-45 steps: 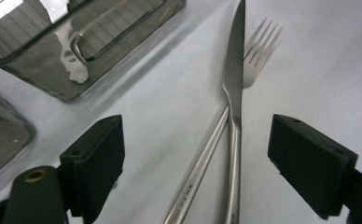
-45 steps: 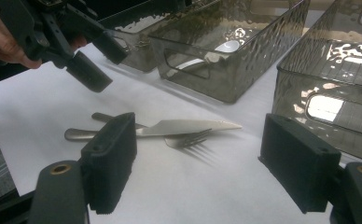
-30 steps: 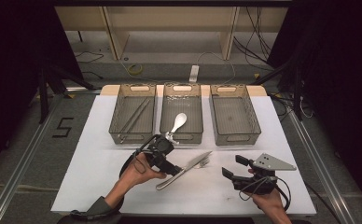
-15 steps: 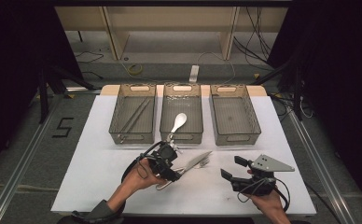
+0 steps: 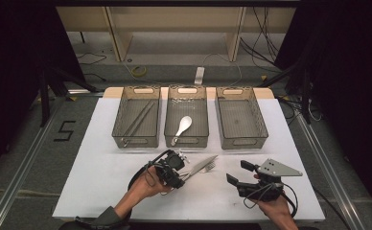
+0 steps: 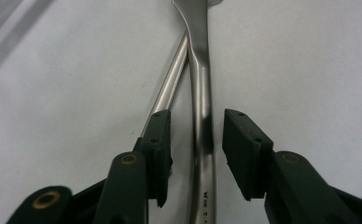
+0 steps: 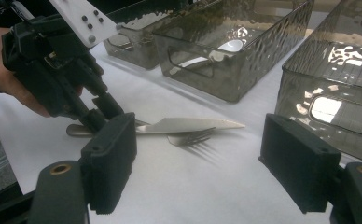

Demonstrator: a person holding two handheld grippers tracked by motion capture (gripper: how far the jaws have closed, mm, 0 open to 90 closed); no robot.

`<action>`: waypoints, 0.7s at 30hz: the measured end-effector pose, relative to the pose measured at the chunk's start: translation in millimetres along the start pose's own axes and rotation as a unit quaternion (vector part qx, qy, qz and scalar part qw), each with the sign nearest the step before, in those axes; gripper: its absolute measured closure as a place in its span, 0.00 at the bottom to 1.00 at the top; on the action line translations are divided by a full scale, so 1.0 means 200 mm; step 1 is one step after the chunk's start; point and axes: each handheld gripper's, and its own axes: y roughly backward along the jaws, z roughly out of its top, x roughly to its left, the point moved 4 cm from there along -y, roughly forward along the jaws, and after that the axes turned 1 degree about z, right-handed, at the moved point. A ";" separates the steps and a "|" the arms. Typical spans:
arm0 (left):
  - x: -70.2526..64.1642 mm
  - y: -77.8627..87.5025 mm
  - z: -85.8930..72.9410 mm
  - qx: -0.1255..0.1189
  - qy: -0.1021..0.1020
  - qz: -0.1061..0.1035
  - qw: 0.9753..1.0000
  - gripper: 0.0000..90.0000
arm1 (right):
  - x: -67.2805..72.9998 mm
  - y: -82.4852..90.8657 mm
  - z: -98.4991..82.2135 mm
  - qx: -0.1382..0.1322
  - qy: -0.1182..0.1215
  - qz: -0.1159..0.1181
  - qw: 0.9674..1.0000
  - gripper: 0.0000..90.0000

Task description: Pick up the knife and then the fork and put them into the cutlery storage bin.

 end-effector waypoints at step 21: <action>0.00 -0.02 0.00 -0.005 -0.011 0.007 1.000 0.88 | 0.00 0.00 0.00 0.002 -0.004 -0.001 1.000 0.31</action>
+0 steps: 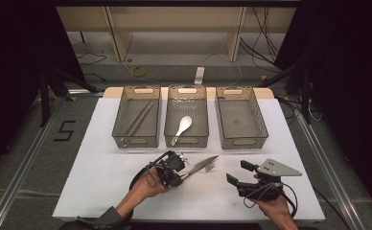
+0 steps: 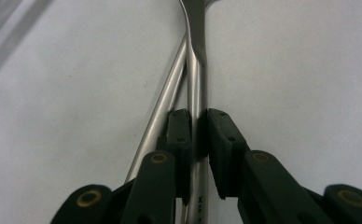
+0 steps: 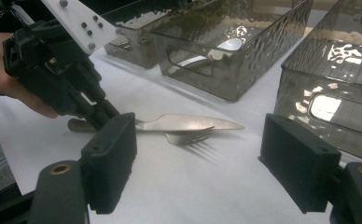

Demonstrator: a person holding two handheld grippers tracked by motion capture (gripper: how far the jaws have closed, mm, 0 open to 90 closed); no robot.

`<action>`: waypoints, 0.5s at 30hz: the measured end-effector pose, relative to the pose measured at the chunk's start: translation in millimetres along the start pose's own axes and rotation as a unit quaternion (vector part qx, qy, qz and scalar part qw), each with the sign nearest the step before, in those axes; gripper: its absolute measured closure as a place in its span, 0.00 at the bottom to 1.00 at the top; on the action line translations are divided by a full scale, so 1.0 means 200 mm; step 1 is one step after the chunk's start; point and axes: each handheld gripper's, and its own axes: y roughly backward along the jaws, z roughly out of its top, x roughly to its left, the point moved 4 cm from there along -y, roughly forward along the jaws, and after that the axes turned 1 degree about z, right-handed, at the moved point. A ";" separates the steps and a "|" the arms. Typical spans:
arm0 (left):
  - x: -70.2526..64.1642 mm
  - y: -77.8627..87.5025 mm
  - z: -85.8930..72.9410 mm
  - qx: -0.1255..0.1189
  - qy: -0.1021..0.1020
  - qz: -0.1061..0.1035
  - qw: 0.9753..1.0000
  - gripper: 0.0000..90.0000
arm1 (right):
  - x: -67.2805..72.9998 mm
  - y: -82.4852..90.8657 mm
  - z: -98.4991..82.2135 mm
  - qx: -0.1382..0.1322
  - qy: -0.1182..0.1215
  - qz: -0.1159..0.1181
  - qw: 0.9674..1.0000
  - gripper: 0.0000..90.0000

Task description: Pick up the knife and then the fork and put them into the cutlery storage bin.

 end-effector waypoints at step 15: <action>0.02 0.00 -0.01 -0.010 0.004 -0.028 1.000 0.92 | 0.00 0.00 0.00 -0.003 -0.002 0.002 1.000 0.31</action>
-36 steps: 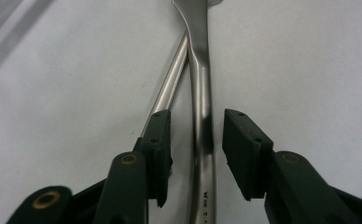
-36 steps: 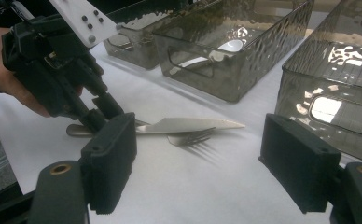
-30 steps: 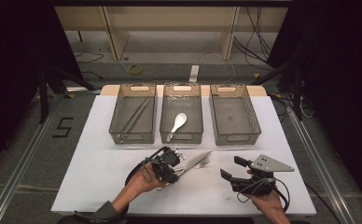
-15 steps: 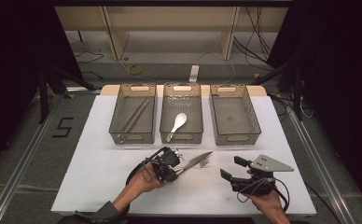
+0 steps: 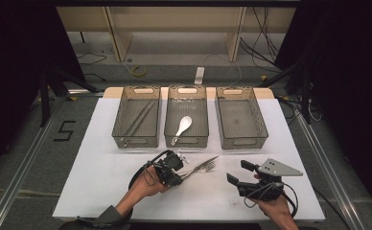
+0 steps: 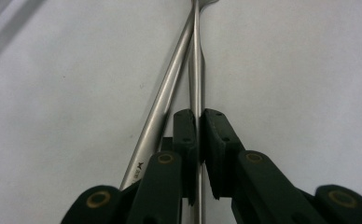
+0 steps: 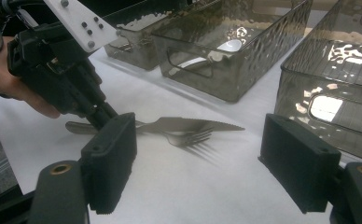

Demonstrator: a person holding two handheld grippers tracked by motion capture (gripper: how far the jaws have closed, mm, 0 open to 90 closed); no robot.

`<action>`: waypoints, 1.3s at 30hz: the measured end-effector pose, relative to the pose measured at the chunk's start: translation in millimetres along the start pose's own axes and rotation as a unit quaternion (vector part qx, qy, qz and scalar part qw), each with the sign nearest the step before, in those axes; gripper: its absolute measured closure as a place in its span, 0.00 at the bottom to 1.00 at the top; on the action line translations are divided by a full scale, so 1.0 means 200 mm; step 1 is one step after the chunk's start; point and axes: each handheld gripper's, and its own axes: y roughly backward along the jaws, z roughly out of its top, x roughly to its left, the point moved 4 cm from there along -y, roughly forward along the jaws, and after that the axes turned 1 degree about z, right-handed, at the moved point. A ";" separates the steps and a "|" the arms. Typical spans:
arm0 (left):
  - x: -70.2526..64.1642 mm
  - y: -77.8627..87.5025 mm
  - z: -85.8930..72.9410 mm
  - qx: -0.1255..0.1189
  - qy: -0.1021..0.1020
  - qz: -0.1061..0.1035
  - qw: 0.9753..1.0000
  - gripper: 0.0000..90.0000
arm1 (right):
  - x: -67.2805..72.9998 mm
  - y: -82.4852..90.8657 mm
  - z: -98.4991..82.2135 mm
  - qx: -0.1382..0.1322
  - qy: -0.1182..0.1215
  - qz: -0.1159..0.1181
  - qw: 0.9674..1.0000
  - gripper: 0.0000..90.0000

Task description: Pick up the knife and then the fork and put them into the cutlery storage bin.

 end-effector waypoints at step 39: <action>-0.19 0.14 0.07 0.000 -0.072 -0.075 0.995 0.92 | 0.28 -0.29 0.03 0.110 0.206 0.099 0.967 0.34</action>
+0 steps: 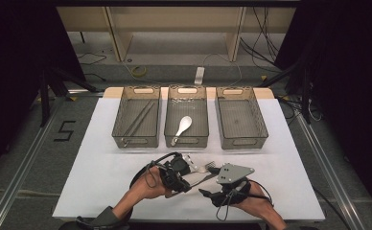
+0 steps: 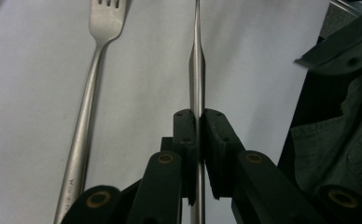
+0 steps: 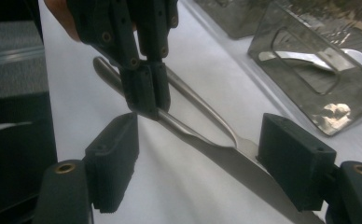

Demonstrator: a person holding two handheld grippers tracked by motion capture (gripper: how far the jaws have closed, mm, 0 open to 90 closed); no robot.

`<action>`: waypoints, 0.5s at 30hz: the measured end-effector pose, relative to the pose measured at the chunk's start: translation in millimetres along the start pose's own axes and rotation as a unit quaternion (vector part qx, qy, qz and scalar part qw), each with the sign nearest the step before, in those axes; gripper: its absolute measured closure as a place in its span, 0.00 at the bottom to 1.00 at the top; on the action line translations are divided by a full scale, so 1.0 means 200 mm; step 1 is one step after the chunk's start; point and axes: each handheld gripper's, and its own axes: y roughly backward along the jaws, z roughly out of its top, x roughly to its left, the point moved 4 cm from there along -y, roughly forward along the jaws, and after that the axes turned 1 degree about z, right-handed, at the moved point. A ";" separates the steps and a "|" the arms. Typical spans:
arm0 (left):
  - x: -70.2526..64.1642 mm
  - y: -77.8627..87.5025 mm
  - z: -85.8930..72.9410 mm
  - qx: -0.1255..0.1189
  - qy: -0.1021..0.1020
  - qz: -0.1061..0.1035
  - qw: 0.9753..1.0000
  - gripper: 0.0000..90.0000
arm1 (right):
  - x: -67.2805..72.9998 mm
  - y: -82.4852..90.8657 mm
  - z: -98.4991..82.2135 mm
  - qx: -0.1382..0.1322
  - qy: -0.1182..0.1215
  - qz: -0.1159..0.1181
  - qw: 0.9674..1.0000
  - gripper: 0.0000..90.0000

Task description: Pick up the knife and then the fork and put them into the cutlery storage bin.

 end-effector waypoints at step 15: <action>-0.06 -0.02 0.02 0.021 -0.022 -0.028 0.999 0.92 | 0.07 -0.09 -0.03 0.069 0.078 0.023 0.994 0.50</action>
